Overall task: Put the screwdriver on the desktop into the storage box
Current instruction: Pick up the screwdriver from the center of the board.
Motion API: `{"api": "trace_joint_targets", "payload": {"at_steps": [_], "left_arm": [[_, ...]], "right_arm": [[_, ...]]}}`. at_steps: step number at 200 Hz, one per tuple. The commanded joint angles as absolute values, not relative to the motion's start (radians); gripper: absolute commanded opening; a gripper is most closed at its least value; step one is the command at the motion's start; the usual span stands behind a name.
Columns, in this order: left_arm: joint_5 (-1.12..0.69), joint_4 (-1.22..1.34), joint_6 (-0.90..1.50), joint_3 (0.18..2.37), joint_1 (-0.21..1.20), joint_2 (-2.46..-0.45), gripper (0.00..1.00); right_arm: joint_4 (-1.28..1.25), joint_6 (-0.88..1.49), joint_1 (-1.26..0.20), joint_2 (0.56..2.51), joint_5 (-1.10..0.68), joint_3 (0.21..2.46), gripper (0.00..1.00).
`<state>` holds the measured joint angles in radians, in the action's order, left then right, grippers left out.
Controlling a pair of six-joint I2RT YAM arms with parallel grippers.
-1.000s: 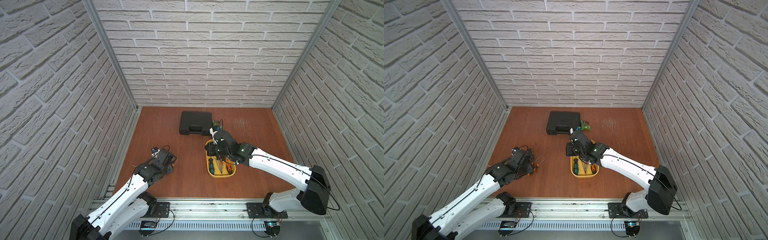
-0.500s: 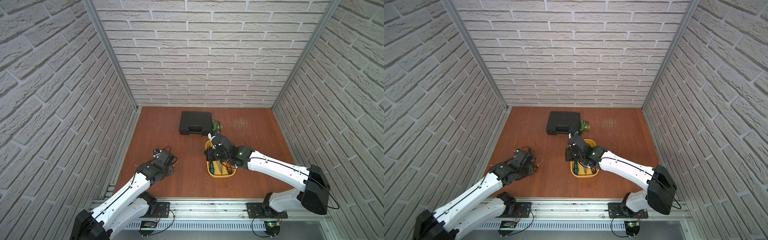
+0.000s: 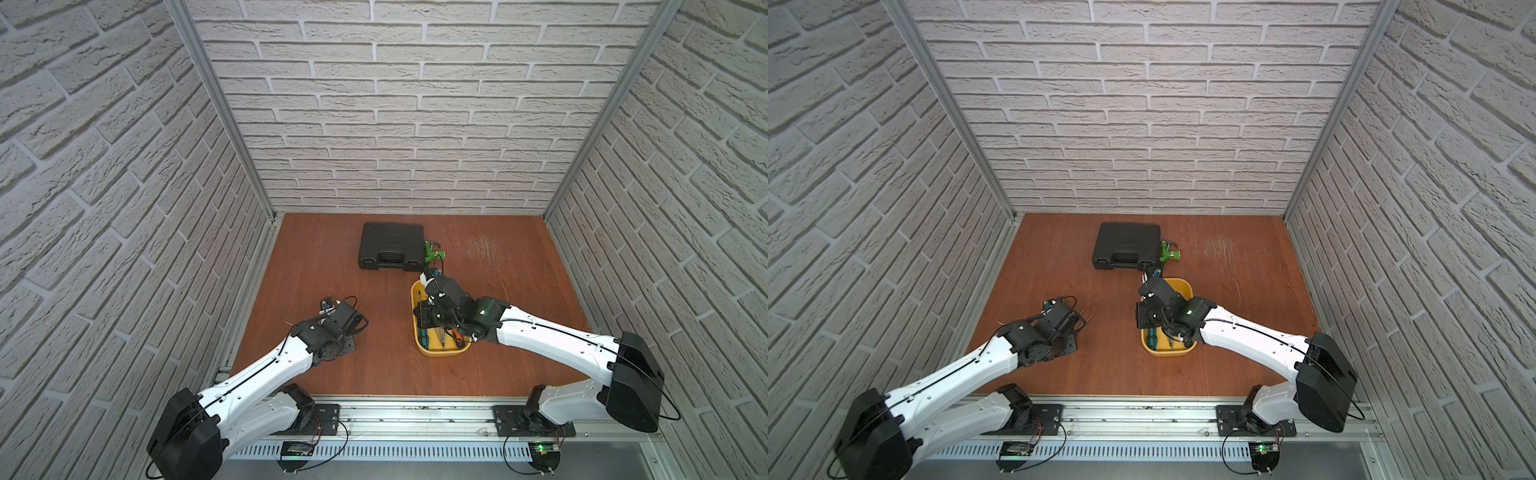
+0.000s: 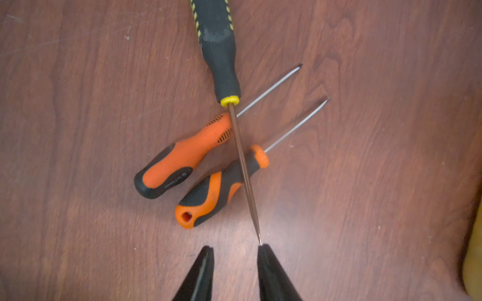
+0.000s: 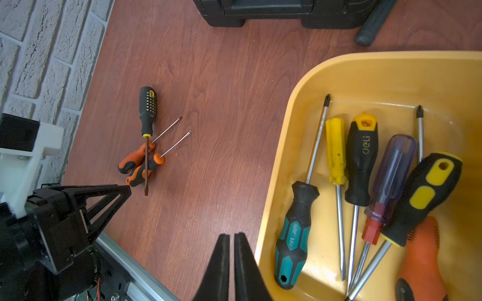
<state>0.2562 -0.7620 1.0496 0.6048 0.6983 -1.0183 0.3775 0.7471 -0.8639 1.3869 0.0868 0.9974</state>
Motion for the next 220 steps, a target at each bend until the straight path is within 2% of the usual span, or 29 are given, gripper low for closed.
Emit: {"api": "trace_joint_targets", "payload": {"at_steps": [1,17,54,80,104,128,166,220], "left_arm": [[0.269,-0.761,1.030,0.652,0.723,-1.055,0.33],[0.282,-0.777,1.035,0.653,0.731,-1.060,0.32],[0.316,-0.792,1.026,0.624,0.726,-1.009,0.47],[0.322,-0.788,1.012,0.627,0.725,-1.005,0.49],[0.296,-0.771,0.990,0.643,0.714,-1.023,0.47],[0.268,-0.739,0.995,0.644,0.708,-1.060,0.39],[0.252,-0.673,1.005,0.647,0.704,-1.143,0.38],[0.273,-0.635,1.012,0.658,0.666,-1.240,0.31]], "right_arm": [[0.347,0.748,-0.858,1.385,0.112,1.022,0.12],[0.359,0.747,-0.857,1.411,0.088,1.051,0.12],[0.349,0.749,-0.859,1.421,0.057,1.032,0.11],[0.370,0.746,-0.860,1.394,0.056,1.023,0.11],[0.374,0.755,-0.866,1.351,0.064,0.997,0.12],[0.377,0.771,-0.867,1.312,0.081,0.960,0.12],[0.383,0.779,-0.867,1.301,0.083,0.954,0.12],[0.397,0.772,-0.870,1.316,0.091,0.961,0.11]]}}
